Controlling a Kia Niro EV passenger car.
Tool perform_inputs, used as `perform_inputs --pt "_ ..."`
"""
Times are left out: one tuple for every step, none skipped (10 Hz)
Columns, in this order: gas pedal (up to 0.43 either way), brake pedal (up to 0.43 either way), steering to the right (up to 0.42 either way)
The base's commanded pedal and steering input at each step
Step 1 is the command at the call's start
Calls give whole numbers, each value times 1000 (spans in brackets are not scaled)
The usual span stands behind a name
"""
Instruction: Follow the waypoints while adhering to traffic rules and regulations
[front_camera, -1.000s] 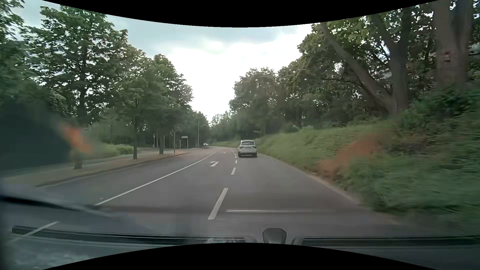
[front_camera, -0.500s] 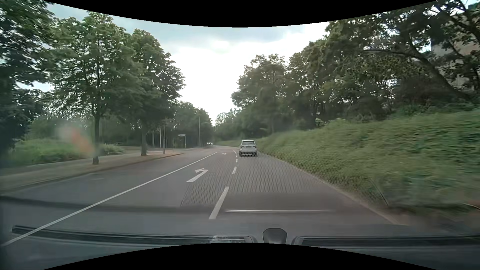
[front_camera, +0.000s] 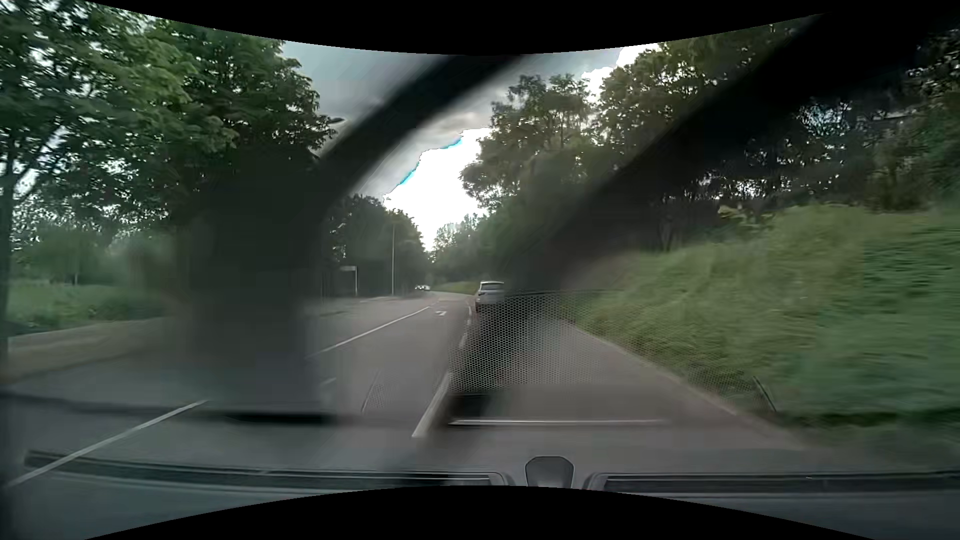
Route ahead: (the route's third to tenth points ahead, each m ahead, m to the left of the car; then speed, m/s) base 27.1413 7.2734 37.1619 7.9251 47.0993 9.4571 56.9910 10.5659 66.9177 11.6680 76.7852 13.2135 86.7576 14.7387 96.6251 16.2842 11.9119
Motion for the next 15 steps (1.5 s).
perform_inputs --pt "79 0 -12" --pt "87 0 -12" --pt "98 0 -12" --pt "98 0 -12" --pt "98 0 -12" --pt "98 0 -12" --pt "98 0 -12" --pt "98 0 -13" --pt "98 0 -15" --pt "98 0 -15" --pt "98 0 -15" --pt "98 0 -18" --pt "98 0 -20" --pt "98 0 -20" --pt "98 0 -20"
